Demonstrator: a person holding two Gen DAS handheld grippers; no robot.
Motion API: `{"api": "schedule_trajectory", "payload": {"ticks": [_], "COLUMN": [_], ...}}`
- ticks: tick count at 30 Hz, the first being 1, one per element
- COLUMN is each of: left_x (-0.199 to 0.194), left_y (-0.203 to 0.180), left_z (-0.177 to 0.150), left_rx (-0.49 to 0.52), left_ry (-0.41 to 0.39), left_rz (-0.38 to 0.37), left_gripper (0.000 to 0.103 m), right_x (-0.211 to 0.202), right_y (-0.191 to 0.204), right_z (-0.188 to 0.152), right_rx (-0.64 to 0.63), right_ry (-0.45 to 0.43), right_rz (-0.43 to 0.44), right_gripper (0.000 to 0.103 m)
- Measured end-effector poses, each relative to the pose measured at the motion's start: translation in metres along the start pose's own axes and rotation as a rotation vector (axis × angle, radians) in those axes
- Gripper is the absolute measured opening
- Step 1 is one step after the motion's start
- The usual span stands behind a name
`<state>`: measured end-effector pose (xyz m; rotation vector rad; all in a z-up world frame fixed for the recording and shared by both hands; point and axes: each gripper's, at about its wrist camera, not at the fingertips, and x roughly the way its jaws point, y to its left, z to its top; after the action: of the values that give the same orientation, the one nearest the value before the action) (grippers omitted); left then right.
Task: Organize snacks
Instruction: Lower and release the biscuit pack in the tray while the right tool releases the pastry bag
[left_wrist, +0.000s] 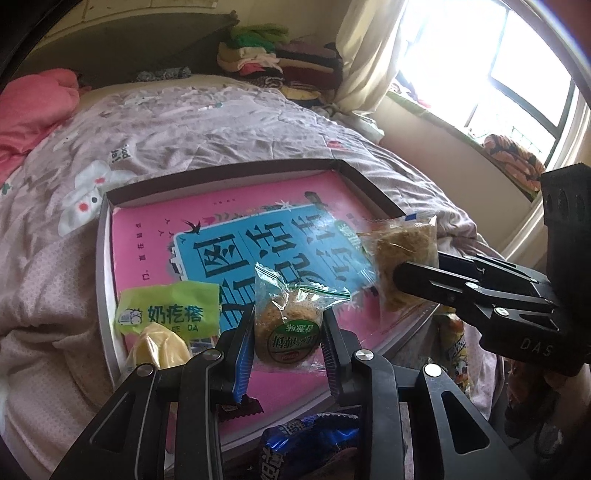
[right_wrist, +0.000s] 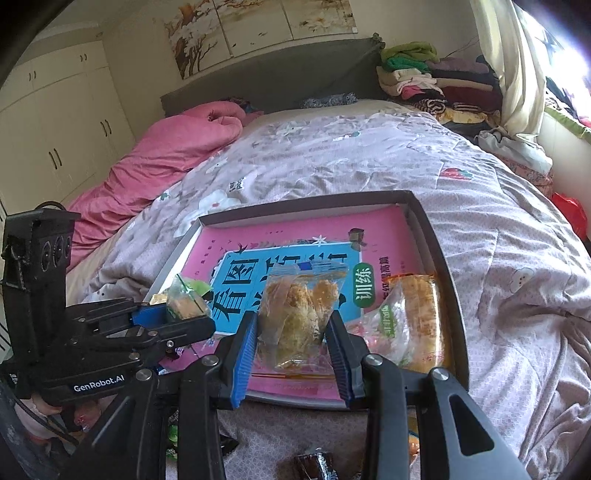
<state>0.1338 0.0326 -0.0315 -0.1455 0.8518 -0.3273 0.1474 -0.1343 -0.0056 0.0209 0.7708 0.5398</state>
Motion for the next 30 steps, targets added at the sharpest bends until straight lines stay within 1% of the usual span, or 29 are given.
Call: {"api": "schedule_trajectory", "payload": {"ticks": [10,18,23,30], "left_x": [0.008,0.013,0.014,0.017], "left_y": [-0.003,-0.007,-0.009,-0.005], "left_z": [-0.004,-0.007,-0.01,-0.01], "left_rx": [0.022,0.036,0.036,0.009], "left_ry": [0.036,0.058,0.067,0.081], "left_rz": [-0.003,-0.011,-0.014,-0.032], "left_gripper": [0.034,0.034,0.034,0.034], "right_x": [0.014,0.02,0.02,0.02], "right_y": [0.006,0.007,0.008,0.007], "right_z": [-0.004,-0.009,-0.01,-0.009], "right_rx": [-0.018,-0.032,-0.038,-0.029], "right_ry": [0.063,0.104,0.105,0.111], "right_rz": [0.014,-0.009,-0.015,-0.025], "right_gripper": [0.038,0.038,0.038,0.038]}}
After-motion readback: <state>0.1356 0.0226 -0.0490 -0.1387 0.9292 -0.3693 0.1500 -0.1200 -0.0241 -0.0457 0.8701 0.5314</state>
